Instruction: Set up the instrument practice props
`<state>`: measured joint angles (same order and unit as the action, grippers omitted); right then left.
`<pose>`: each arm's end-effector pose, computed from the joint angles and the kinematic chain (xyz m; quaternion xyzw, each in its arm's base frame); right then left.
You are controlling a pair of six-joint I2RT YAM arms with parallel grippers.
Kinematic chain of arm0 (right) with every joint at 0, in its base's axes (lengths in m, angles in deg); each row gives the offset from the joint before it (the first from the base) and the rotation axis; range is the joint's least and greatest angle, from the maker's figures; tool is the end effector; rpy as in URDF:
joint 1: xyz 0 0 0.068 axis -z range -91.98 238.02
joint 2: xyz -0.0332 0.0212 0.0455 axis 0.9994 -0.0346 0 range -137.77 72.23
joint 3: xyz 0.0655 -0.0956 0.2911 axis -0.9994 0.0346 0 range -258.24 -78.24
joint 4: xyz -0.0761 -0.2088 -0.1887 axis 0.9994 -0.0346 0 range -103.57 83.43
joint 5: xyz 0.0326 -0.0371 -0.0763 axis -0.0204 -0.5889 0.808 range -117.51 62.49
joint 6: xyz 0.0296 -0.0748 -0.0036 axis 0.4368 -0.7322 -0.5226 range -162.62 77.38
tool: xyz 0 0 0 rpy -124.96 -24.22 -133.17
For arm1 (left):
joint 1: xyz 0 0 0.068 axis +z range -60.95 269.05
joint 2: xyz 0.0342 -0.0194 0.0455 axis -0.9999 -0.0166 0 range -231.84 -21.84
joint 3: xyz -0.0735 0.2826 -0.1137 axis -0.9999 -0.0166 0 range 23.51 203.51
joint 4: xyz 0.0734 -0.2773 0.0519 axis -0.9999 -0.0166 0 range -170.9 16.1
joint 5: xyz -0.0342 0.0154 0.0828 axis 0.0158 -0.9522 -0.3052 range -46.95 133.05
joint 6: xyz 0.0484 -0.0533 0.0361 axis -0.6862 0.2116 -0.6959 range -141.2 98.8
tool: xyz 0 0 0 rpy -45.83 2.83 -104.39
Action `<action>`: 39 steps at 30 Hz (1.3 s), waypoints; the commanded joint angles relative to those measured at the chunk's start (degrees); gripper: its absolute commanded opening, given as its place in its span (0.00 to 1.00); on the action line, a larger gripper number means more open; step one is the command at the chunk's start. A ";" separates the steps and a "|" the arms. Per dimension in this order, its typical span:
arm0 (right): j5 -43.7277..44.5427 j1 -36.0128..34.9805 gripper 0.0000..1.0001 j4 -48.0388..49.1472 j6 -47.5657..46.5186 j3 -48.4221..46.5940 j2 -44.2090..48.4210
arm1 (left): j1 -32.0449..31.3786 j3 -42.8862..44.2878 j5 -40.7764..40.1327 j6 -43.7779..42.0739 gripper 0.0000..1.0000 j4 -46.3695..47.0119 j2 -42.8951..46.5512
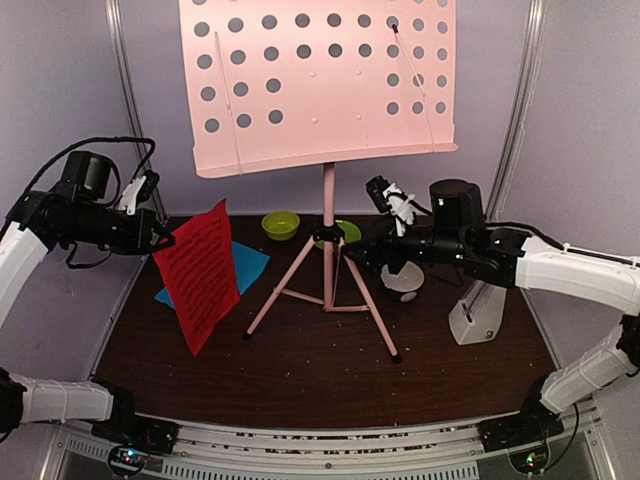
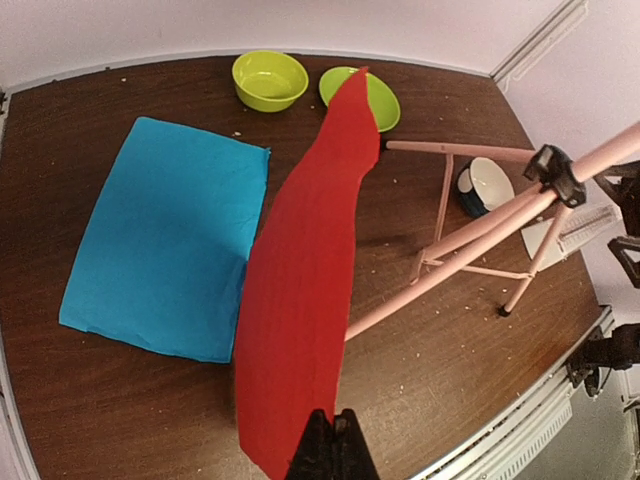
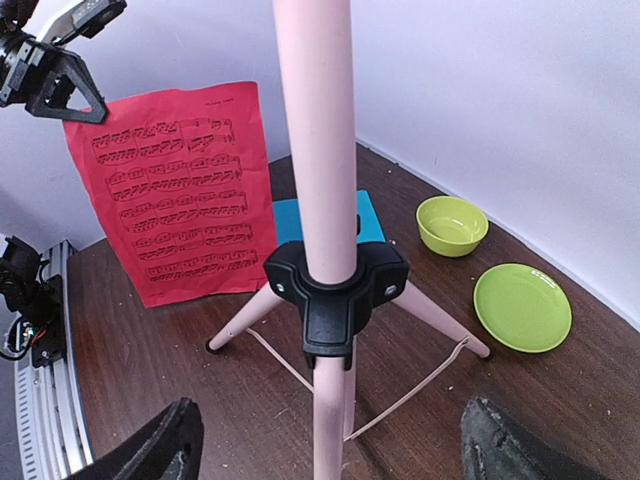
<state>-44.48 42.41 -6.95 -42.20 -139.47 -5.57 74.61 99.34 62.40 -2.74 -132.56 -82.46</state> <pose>0.2459 0.2804 0.3498 -0.3864 0.7000 0.3393 0.4955 0.2100 -0.0780 0.4144 0.0346 0.9073 -0.2584 0.3299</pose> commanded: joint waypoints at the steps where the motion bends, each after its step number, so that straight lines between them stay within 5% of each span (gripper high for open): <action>1: 1.60 -0.96 0.90 -0.93 2.69 1.61 3.39 | 0.17 -0.31 7.38 -3.51 0.00 -2.13 5.17; 10: 5.08 -6.94 0.90 -6.75 3.72 1.21 8.42 | -2.31 -5.36 26.75 -0.93 0.00 -0.32 12.10; 21: 4.86 -17.42 0.92 -7.54 4.34 -4.29 6.36 | -8.64 -0.73 41.81 4.99 0.00 -0.23 11.49; 32: 0.18 -20.45 0.98 -5.13 4.52 -7.45 1.65 | -19.03 4.69 45.65 4.66 0.00 -0.23 5.51; 39: 4.43 -20.47 0.97 -14.69 -2.56 -9.86 3.08 | -24.91 9.30 43.61 4.80 0.00 -0.16 0.33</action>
<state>-42.89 22.22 -16.24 -40.38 -147.19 -3.89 51.79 104.11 106.14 1.93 -134.24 -79.81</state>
